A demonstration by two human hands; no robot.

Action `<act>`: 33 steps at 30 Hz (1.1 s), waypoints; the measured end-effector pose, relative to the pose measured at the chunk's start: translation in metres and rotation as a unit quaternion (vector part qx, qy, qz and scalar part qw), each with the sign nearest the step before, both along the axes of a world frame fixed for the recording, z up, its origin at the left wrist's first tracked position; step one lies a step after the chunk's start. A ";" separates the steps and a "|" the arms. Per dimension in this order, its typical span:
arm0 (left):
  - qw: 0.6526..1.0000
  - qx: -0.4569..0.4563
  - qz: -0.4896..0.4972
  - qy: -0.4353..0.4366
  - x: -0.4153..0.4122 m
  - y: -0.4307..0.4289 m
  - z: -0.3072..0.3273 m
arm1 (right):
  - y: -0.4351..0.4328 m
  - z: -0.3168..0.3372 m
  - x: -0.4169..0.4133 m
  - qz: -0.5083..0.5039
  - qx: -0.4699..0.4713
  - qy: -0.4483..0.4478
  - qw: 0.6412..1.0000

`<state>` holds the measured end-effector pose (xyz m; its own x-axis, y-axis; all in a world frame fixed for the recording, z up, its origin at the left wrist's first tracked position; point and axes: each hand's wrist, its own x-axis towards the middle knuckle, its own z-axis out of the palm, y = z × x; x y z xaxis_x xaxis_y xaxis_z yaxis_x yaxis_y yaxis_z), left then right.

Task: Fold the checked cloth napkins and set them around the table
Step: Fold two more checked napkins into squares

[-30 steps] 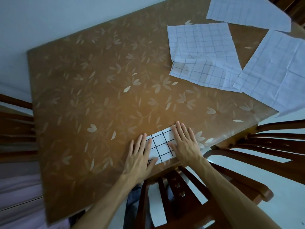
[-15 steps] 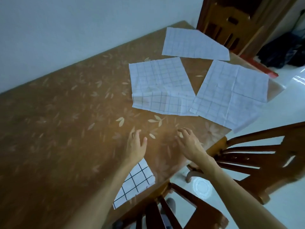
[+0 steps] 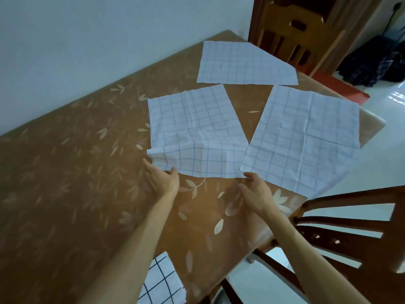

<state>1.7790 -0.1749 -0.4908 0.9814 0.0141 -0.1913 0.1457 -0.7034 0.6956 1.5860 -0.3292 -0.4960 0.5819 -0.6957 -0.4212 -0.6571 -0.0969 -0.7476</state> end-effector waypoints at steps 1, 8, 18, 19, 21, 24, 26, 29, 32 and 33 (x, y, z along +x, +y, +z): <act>1.000 0.013 0.002 0.000 0.010 0.000 -0.001 | -0.001 -0.004 -0.001 0.000 0.002 -0.005 1.000; 0.996 -0.070 -0.049 0.029 0.048 0.019 -0.012 | 0.005 -0.010 0.000 0.022 -0.013 -0.006 1.000; 0.951 -0.244 -0.104 0.160 0.010 0.064 0.039 | 0.071 0.017 0.019 0.147 -0.166 -0.005 0.975; 0.940 -0.267 -0.097 0.187 0.008 0.071 0.045 | 0.079 0.017 0.020 0.171 -0.218 0.000 0.961; 0.923 -0.298 -0.081 0.228 0.007 0.089 0.053 | 0.098 0.022 0.023 0.206 -0.280 0.003 0.937; 0.918 -0.299 -0.068 0.252 0.008 0.122 0.065 | 0.126 0.030 0.031 0.203 -0.305 0.002 0.931; 0.921 -0.288 -0.062 0.255 0.011 0.146 0.072 | 0.143 0.033 0.037 0.194 -0.328 0.014 0.924; 0.927 -0.279 -0.038 0.246 0.017 0.189 0.082 | 0.165 0.039 0.042 0.206 -0.341 0.015 0.917; 0.935 -0.266 -0.014 0.236 0.026 0.242 0.087 | 0.191 0.043 0.047 0.239 -0.352 0.011 0.905; 0.937 -0.260 -0.008 0.231 0.027 0.260 0.089 | 0.202 0.044 0.048 0.250 -0.350 0.004 0.903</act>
<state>1.8063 0.0850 -0.4021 0.7908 -0.2128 -0.5738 0.5093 -0.2910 0.8099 1.6344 -0.1273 -0.4515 0.8953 -0.4451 0.0143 -0.4062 -0.8294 -0.3835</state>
